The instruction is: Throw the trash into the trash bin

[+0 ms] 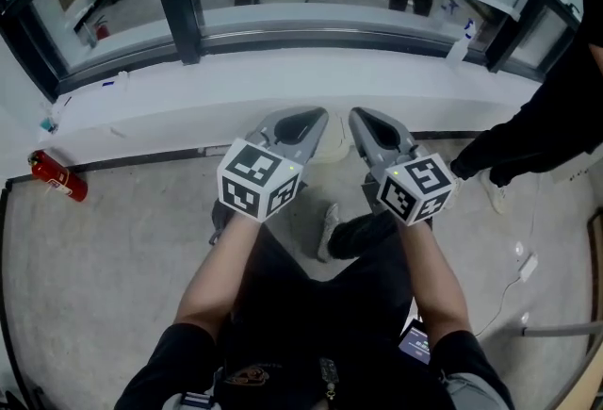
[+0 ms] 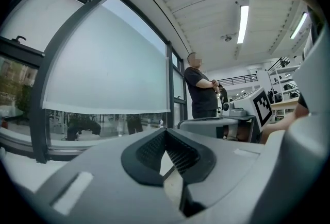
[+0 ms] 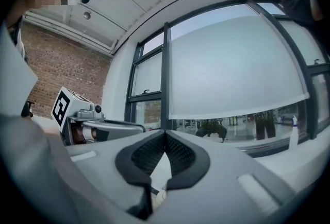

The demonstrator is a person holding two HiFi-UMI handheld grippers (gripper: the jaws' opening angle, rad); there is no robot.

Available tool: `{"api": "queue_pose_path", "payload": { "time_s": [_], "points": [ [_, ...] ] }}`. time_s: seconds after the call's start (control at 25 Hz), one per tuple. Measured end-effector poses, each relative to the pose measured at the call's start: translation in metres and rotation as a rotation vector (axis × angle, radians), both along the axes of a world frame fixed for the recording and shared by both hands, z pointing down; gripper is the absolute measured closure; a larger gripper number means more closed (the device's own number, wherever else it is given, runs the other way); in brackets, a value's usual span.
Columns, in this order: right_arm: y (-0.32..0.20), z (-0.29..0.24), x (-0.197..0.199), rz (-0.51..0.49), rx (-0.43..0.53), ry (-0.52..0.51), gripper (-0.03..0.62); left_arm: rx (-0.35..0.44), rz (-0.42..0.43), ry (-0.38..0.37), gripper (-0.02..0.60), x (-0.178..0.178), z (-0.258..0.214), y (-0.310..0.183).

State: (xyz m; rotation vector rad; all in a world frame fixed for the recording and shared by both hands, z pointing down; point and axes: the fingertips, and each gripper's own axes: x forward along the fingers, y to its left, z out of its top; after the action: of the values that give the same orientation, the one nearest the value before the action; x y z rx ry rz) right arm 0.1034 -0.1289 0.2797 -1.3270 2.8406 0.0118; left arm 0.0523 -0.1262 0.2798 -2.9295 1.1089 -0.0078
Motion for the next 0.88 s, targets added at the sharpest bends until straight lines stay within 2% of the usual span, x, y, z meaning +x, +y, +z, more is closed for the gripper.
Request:
{"api": "queue_pose_path", "payload": {
  "time_s": [0.28,0.88],
  "points": [
    [0.019,-0.018,0.012,0.003,0.036,-0.031,0.591,0.039,0.016,0.014,0.575,0.011,-0.02,0.02],
    [0.029,-0.022,0.01,-0.011,0.045,-0.038,0.591,0.031,0.01,-0.009,0.575,0.013,-0.018,0.028]
  ]
}}
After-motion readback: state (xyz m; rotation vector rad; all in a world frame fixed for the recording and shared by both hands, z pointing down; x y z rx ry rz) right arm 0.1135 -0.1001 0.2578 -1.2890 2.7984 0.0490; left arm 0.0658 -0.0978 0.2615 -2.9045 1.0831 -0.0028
